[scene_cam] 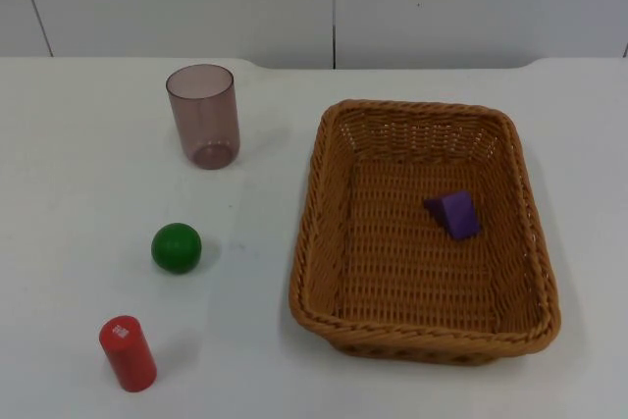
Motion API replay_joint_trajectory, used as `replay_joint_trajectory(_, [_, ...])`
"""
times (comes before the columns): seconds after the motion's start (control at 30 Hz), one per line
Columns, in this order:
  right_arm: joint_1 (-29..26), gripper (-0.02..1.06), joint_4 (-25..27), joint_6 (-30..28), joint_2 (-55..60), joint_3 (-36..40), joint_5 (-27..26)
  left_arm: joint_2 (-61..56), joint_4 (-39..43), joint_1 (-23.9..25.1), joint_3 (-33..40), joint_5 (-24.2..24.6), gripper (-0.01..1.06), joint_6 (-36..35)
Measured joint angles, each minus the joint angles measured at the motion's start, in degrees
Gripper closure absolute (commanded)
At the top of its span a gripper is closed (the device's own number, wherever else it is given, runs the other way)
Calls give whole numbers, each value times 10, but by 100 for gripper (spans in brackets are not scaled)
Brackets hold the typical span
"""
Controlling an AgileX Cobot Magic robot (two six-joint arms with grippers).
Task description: Pick up the basket with the left hand and place the triangular block into the basket with the right hand.
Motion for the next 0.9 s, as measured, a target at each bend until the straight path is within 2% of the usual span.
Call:
replay_joint_trajectory(0.3, [17, 1, -15, 0, 0, 0, 30, -19, 5, 0, 20, 6, 0, 4])
replay_joint_trajectory(0.4, [17, 1, -20, 1, -1, 16, 37, -20, 3, 0, 42, 45, 0, 4])
replay_joint_trajectory(0.47, [17, 1, -23, 2, -4, 29, 38, -20, -4, 0, 52, 53, 0, 6])
replay_joint_trajectory(0.7, [17, 1, -53, 49, -4, 128, 68, -20, -33, 0, 128, 75, 0, 17])
replay_joint_trajectory(0.83, [17, 1, -120, 112, -4, 236, 70, -19, -33, 0, 240, 106, 0, 4])
replay_joint_trajectory(0.9, [17, 1, -126, 117, -4, 258, 70, -19, -33, 0, 265, 106, 0, 4])
